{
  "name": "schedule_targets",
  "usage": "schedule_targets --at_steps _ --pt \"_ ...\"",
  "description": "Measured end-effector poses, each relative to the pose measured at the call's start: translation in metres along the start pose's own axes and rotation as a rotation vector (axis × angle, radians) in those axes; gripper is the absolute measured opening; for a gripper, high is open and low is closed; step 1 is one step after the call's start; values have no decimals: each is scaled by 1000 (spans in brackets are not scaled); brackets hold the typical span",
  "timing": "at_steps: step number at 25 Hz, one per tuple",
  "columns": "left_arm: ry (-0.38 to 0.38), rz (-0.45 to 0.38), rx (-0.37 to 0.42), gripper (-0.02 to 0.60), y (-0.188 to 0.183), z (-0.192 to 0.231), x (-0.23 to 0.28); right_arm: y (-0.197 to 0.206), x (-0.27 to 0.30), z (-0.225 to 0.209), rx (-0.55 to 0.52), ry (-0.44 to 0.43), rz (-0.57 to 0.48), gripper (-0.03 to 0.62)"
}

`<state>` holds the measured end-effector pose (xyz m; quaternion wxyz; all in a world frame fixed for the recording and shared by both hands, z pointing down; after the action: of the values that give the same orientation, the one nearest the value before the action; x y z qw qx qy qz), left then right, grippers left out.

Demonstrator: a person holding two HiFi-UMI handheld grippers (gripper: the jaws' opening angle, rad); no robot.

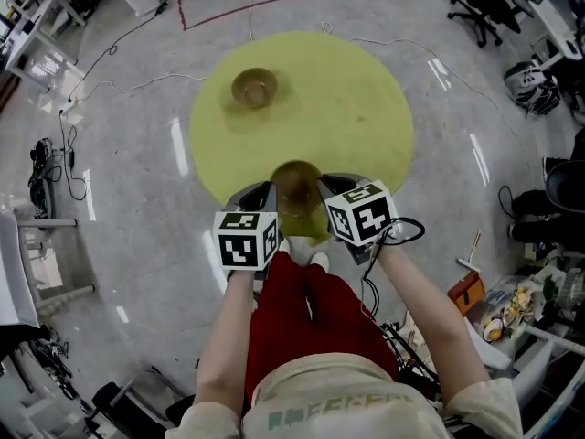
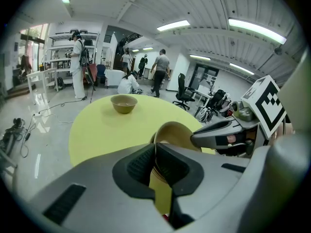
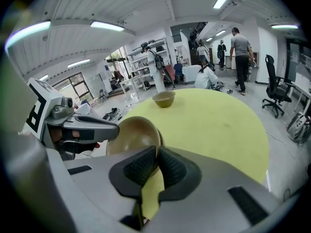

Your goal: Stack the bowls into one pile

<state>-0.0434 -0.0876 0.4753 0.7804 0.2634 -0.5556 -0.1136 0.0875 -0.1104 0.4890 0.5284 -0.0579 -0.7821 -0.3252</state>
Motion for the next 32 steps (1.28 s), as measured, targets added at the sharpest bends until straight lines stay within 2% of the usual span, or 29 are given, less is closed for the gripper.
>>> schedule_targets --at_steps 18,24,32 --pt "-2 -8 -3 28 -2 2 7 -2 2 0 -66 -3 -61 43" --pt "4 -7 2 28 -4 5 8 -5 4 2 -98 18 -83 43" --pt "4 -15 9 29 -2 8 6 -8 0 4 -132 69 -175 43"
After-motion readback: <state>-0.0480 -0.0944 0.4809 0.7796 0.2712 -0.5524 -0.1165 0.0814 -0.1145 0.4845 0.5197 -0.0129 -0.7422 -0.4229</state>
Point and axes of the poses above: the fingertips, and each gripper's own axes: x forward along the fingers, z to its left, y out of its underside, the point moved 4 cm from there along -x, backward along the fingers, and after that the axes turned 14 degrees about z, right-handed, at the moved point
